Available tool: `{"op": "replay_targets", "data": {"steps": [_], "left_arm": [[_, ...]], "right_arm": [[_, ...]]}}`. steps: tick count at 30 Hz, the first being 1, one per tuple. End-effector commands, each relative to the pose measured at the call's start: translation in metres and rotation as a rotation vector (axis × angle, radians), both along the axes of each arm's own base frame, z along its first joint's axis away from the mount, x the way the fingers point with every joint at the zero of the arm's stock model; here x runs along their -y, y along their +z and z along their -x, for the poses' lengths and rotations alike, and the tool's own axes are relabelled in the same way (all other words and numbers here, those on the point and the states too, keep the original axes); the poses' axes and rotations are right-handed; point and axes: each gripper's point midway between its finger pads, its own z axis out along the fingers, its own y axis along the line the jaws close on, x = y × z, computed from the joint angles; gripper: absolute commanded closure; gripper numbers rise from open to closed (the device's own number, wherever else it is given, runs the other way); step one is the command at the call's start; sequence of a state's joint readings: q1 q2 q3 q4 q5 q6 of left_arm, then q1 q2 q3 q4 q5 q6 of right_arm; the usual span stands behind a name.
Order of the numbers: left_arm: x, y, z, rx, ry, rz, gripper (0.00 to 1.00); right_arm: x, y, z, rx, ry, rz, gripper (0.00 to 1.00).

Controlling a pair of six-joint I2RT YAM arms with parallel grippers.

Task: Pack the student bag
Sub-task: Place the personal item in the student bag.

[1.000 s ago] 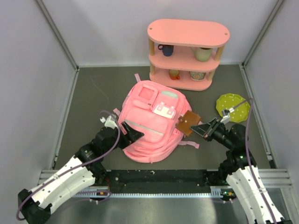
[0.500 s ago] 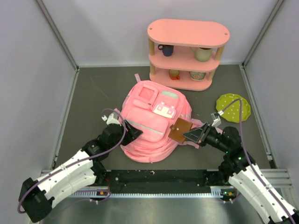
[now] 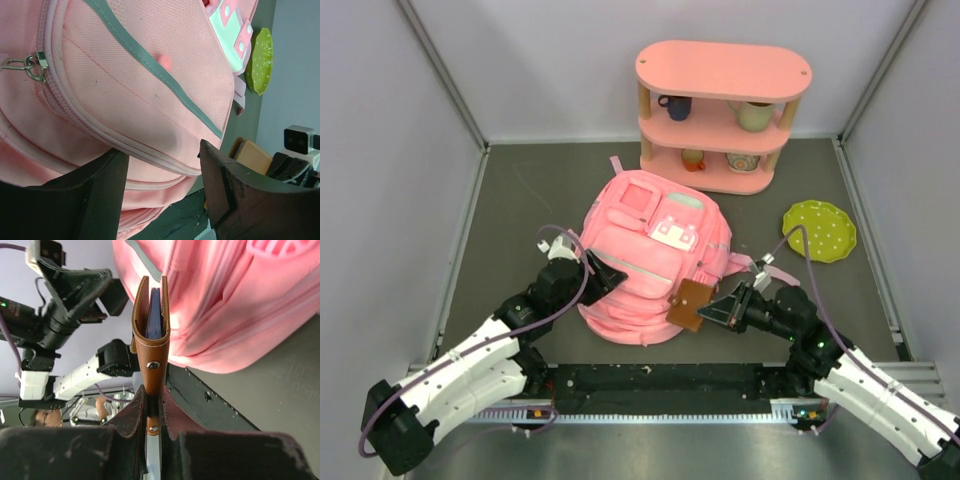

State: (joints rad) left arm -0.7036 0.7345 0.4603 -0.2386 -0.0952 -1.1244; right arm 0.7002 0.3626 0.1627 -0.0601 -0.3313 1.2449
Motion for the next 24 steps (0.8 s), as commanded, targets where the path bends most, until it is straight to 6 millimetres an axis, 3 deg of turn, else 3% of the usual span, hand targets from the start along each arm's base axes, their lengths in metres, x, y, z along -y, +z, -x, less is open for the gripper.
{"op": "replay_targets", "data": {"steps": [1, 7, 8, 14, 17, 18, 24], "left_arm": [[0.021, 0.064, -0.016, 0.147, -0.026, 0.155, 0.37], [0.026, 0.072, -0.015, 0.150, -0.052, 0.181, 0.36], [0.027, 0.073, -0.015, 0.153, -0.052, 0.185, 0.36], [0.027, 0.075, -0.012, 0.158, -0.068, 0.191, 0.36], [0.028, 0.071, -0.011, 0.156, -0.075, 0.180, 0.36], [0.028, 0.071, -0.011, 0.155, -0.076, 0.178, 0.36], [0.028, 0.061, -0.003, 0.141, -0.123, 0.136, 0.31]], "right_arm": [[-0.018, 0.006, 0.000, -0.035, 0.005, -0.072, 1.00], [-0.047, 0.013, 0.010, -0.043, 0.078, -0.109, 1.00], [-0.052, 0.022, 0.010, -0.031, 0.091, -0.144, 1.00], [-0.065, 0.027, -0.003, -0.028, 0.068, -0.187, 1.00], [-0.071, 0.043, -0.008, 0.020, 0.074, -0.236, 1.00], [-0.071, 0.058, -0.009, 0.061, 0.075, -0.286, 1.00], [-0.071, 0.078, -0.007, 0.106, 0.088, -0.386, 1.00]]}}
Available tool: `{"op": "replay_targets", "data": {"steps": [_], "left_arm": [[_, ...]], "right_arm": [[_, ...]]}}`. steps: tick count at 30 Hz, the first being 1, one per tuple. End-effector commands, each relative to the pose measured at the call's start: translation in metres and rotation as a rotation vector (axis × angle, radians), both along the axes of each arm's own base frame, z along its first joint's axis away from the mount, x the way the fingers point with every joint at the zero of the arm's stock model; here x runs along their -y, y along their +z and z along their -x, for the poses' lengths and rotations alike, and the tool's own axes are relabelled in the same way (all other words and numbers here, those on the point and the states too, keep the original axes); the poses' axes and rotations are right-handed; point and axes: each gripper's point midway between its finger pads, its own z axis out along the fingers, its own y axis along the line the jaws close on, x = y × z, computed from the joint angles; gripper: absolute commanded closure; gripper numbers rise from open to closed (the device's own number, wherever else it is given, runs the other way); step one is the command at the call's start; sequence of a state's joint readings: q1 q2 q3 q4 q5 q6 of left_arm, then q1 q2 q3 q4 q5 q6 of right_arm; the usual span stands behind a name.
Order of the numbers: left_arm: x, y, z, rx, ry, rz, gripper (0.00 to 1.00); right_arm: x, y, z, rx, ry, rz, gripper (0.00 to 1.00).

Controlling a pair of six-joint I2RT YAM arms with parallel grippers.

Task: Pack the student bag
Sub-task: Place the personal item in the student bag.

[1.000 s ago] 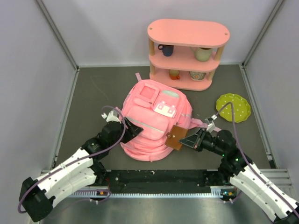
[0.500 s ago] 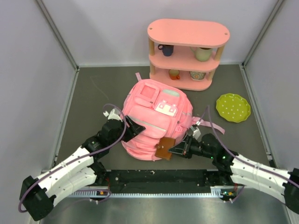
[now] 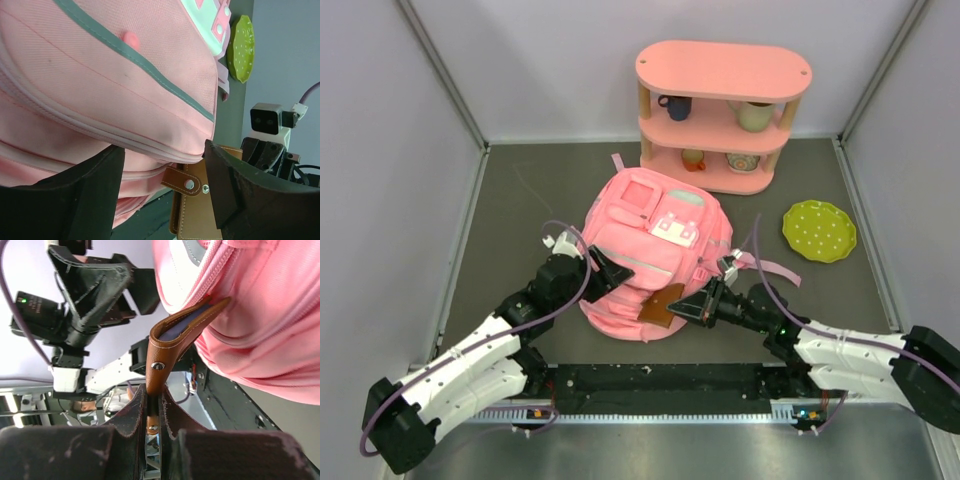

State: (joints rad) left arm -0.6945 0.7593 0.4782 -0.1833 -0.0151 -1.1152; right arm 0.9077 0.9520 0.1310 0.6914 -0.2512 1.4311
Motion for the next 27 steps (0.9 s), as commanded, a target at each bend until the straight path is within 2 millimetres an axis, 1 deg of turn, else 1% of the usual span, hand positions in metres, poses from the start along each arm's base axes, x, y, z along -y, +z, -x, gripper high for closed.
{"op": "replay_targets", "data": {"steps": [1, 2, 4, 5, 8, 10, 11, 12, 13, 14, 15, 16, 17, 18, 19, 20, 21, 22, 23, 24, 25, 26, 27], "left_arm": [[0.012, 0.047, -0.004, 0.129, -0.058, 0.078, 0.30], [0.012, 0.045, -0.002, 0.126, -0.063, 0.069, 0.26], [0.010, 0.045, -0.002, 0.135, -0.067, 0.053, 0.23], [0.009, 0.046, -0.001, 0.138, -0.066, 0.050, 0.21], [0.003, 0.046, 0.001, 0.159, -0.072, 0.000, 0.14], [-0.011, 0.042, -0.003, 0.170, -0.034, -0.082, 0.11], [-0.017, 0.040, -0.003, 0.174, -0.021, -0.115, 0.10], [-0.026, 0.038, -0.001, 0.172, -0.021, -0.175, 0.07], [-0.036, 0.035, -0.004, 0.175, 0.015, -0.227, 0.07], [-0.042, 0.034, -0.004, 0.180, 0.026, -0.257, 0.06], [-0.049, 0.033, -0.004, 0.192, 0.027, -0.303, 0.05], [-0.059, 0.020, -0.002, 0.158, 0.043, -0.363, 0.04], [-0.069, 0.016, -0.005, 0.155, 0.084, -0.400, 0.02], [-0.075, 0.005, -0.004, 0.141, 0.091, -0.437, 0.01], [-0.078, 0.000, -0.004, 0.135, 0.097, -0.454, 0.01], [-0.080, -0.004, -0.004, 0.132, 0.104, -0.466, 0.01], [-0.082, -0.012, -0.003, 0.123, 0.104, -0.475, 0.01], [-0.083, -0.016, -0.004, 0.121, 0.113, -0.473, 0.01], [-0.083, -0.016, -0.006, 0.127, 0.125, -0.462, 0.01], [-0.085, -0.026, -0.005, 0.117, 0.128, -0.464, 0.01], [-0.087, -0.026, -0.006, 0.125, 0.142, -0.453, 0.01], [-0.089, -0.033, -0.006, 0.120, 0.147, -0.454, 0.01], [-0.089, -0.036, -0.007, 0.119, 0.146, -0.450, 0.01]], "right_arm": [[-0.002, 0.067, -0.007, 0.150, -0.037, -0.231, 1.00], [-0.002, 0.065, -0.008, 0.145, -0.039, -0.227, 1.00], [-0.002, 0.062, -0.010, 0.155, -0.048, -0.219, 1.00], [-0.002, 0.065, -0.010, 0.167, -0.051, -0.232, 1.00], [-0.003, 0.067, -0.013, 0.171, -0.061, -0.246, 1.00], [-0.005, 0.063, -0.017, 0.183, -0.075, -0.227, 1.00], [-0.005, 0.066, -0.019, 0.198, -0.083, -0.243, 1.00], [-0.005, 0.065, -0.019, 0.198, -0.086, -0.247, 1.00], [-0.005, 0.066, -0.020, 0.202, -0.092, -0.260, 1.00], [-0.007, 0.065, -0.020, 0.197, -0.086, -0.270, 1.00], [-0.009, 0.068, -0.019, 0.197, -0.080, -0.290, 1.00], [-0.010, 0.068, -0.020, 0.195, -0.088, -0.300, 1.00], [-0.016, 0.061, -0.016, 0.184, -0.072, -0.289, 1.00], [-0.019, 0.073, -0.014, 0.208, -0.062, -0.333, 1.00], [-0.022, 0.075, -0.012, 0.212, -0.056, -0.345, 1.00], [-0.028, 0.069, -0.012, 0.199, -0.050, -0.339, 1.00], [-0.031, 0.078, -0.006, 0.217, -0.032, -0.374, 1.00], [-0.033, 0.078, -0.006, 0.219, -0.033, -0.380, 1.00], [-0.035, 0.076, -0.006, 0.215, -0.035, -0.380, 1.00], [-0.038, 0.072, -0.007, 0.204, -0.033, -0.372, 1.00], [-0.037, 0.076, -0.006, 0.214, -0.035, -0.390, 1.00], [-0.038, 0.075, -0.008, 0.215, -0.041, -0.386, 1.00], [-0.037, 0.075, -0.009, 0.233, -0.048, -0.379, 1.00]]}}
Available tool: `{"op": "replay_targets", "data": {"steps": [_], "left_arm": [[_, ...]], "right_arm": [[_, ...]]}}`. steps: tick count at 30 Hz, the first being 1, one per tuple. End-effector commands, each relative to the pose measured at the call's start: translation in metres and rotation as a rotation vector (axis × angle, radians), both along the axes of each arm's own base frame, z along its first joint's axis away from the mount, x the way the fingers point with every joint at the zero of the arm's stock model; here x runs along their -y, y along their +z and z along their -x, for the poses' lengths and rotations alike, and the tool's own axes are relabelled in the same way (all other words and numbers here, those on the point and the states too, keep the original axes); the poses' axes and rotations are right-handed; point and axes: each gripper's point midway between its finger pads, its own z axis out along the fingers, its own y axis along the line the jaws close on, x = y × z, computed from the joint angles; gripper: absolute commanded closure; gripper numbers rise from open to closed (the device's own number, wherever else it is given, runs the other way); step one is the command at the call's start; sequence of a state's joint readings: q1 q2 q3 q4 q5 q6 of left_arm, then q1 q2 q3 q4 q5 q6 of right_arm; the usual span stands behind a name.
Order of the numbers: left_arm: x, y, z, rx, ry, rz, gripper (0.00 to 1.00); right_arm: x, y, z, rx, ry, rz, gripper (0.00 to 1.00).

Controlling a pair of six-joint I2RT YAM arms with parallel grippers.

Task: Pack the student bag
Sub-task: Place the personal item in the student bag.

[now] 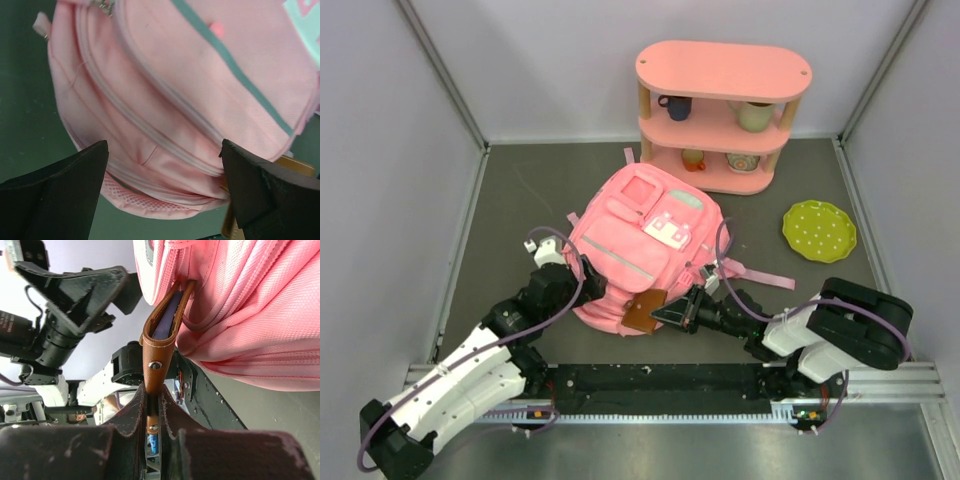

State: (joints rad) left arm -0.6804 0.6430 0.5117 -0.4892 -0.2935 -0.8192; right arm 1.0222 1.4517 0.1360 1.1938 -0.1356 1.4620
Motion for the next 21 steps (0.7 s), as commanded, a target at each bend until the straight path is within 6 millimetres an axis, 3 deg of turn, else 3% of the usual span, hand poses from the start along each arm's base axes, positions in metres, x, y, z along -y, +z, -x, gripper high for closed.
{"op": "replay_targets", "data": {"steps": [1, 13, 17, 18, 19, 21], "left_arm": [[-0.017, -0.012, -0.008, 0.028, 0.055, -0.019, 0.01], [-0.056, -0.012, -0.017, 0.018, 0.146, 0.012, 0.01], [-0.048, -0.025, -0.027, 0.005, 0.107, 0.071, 0.01], [-0.044, -0.031, -0.029, -0.015, 0.088, 0.088, 0.01], [-0.038, -0.026, -0.035, 0.017, 0.062, 0.110, 0.04], [-0.029, -0.040, -0.033, -0.027, 0.018, 0.134, 0.12]], "right_arm": [[-0.001, 0.109, -0.007, 0.245, -0.050, -0.363, 1.00], [-0.003, 0.108, -0.015, 0.260, -0.080, -0.340, 1.00], [0.001, 0.110, -0.015, 0.269, -0.081, -0.326, 1.00], [-0.001, 0.103, -0.015, 0.261, -0.077, -0.289, 1.00], [-0.001, 0.103, -0.016, 0.266, -0.077, -0.283, 1.00], [-0.002, 0.105, -0.015, 0.282, -0.075, -0.264, 1.00]]}}
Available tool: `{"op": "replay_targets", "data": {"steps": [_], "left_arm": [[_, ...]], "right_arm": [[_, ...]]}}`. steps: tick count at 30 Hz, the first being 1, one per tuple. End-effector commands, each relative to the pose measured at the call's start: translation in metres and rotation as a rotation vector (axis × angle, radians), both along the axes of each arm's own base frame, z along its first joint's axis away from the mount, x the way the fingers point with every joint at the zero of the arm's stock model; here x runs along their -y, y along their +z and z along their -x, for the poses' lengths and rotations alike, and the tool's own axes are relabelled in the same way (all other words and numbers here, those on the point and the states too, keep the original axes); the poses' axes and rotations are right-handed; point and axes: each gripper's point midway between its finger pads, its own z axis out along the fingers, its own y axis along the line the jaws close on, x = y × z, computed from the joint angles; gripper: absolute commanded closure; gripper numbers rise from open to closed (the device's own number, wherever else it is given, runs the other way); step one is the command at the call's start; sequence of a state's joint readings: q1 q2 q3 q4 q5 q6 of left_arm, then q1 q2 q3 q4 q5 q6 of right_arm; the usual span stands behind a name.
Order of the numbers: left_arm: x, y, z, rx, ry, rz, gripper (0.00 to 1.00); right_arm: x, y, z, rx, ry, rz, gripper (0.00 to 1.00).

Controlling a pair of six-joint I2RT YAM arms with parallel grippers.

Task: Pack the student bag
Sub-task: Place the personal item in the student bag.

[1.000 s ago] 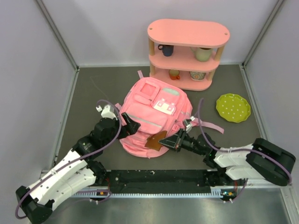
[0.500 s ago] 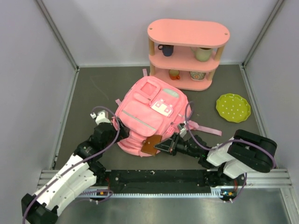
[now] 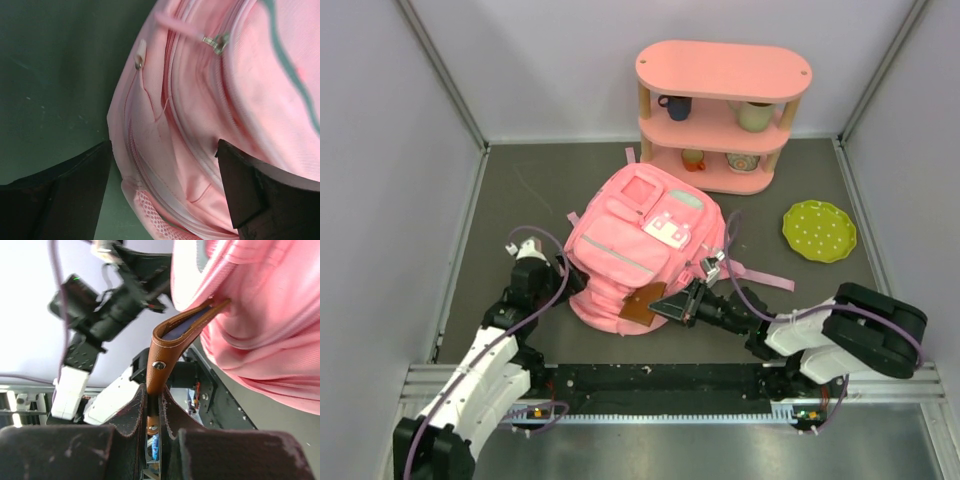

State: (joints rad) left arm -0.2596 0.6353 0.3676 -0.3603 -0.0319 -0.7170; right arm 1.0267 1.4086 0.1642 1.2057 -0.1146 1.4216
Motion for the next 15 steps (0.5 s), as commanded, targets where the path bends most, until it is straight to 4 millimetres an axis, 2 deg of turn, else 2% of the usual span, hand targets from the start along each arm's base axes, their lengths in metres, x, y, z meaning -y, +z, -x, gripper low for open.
{"op": "replay_targets", "data": {"steps": [1, 2, 3, 4, 5, 9, 13, 15], "left_arm": [[0.030, -0.002, -0.008, 0.035, -0.141, 0.096, 0.20], [0.034, -0.004, -0.010, 0.046, -0.153, 0.118, 0.39], [0.041, -0.004, -0.006, 0.037, -0.187, 0.145, 0.49], [0.045, -0.005, -0.005, 0.037, -0.209, 0.159, 0.56], [0.049, -0.002, -0.003, 0.039, -0.233, 0.176, 0.72], [0.063, 0.012, 0.003, 0.077, -0.289, 0.259, 0.98], [0.073, 0.026, 0.012, 0.095, -0.315, 0.338, 1.00], [0.079, 0.034, 0.017, 0.111, -0.335, 0.371, 1.00]], "right_arm": [[0.003, 0.080, -0.009, 0.206, -0.055, -0.203, 1.00], [0.001, 0.083, -0.009, 0.213, -0.050, -0.198, 1.00], [0.001, 0.088, -0.007, 0.233, -0.038, -0.199, 1.00], [-0.001, 0.084, -0.006, 0.227, -0.029, -0.179, 1.00], [0.000, 0.087, -0.005, 0.231, -0.024, -0.184, 1.00], [0.003, 0.085, -0.005, 0.214, -0.036, -0.181, 1.00], [0.002, 0.074, -0.009, 0.189, -0.052, -0.157, 1.00], [0.003, 0.081, -0.004, 0.208, -0.031, -0.192, 1.00]]}}
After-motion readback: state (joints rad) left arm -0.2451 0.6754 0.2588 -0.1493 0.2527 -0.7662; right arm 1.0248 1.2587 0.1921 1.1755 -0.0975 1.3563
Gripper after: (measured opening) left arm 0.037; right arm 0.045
